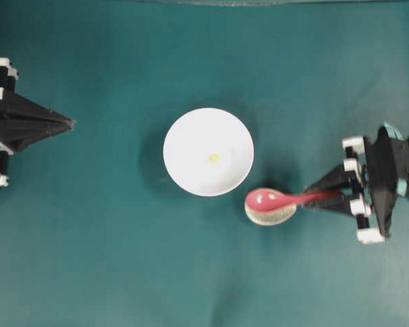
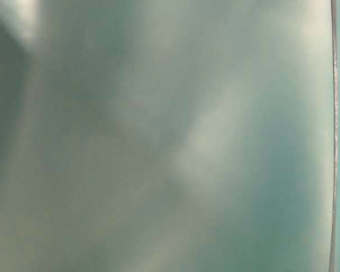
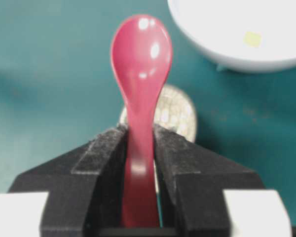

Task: Scoop the yellow hexagonal prism block from the bowl with a spoon using the right arm.

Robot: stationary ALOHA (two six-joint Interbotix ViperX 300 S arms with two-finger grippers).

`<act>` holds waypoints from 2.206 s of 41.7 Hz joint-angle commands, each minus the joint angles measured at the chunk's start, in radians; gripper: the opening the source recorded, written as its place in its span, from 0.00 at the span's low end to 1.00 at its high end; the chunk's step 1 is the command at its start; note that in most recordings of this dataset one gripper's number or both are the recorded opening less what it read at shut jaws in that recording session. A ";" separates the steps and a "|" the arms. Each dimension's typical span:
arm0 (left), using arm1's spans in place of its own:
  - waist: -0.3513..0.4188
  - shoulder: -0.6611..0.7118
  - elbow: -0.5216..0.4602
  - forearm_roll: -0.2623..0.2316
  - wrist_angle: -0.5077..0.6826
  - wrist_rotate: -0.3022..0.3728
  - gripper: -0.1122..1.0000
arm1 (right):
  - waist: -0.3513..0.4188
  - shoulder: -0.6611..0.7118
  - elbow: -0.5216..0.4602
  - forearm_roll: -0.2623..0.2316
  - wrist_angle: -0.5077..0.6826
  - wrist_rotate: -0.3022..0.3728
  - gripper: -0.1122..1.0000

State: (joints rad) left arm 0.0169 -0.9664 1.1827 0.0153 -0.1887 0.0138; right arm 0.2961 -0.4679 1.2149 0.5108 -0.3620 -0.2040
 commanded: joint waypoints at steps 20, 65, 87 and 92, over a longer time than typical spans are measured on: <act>0.002 0.003 -0.018 0.003 -0.011 -0.002 0.10 | -0.390 -0.054 -0.397 -0.091 0.759 -0.061 0.31; 0.002 0.000 -0.018 0.003 0.038 0.000 0.10 | -0.462 0.364 -0.859 -0.264 1.292 0.089 0.30; 0.066 0.006 -0.017 0.003 0.054 -0.011 0.10 | -0.462 0.402 -0.868 -0.285 1.339 0.184 0.30; 0.066 0.006 -0.017 0.003 0.054 -0.009 0.10 | -0.462 0.420 -0.881 -0.285 1.341 0.186 0.30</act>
State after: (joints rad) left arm 0.0782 -0.9679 1.1827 0.0153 -0.1319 0.0046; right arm -0.1641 -0.0399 0.3651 0.2270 0.9787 -0.0199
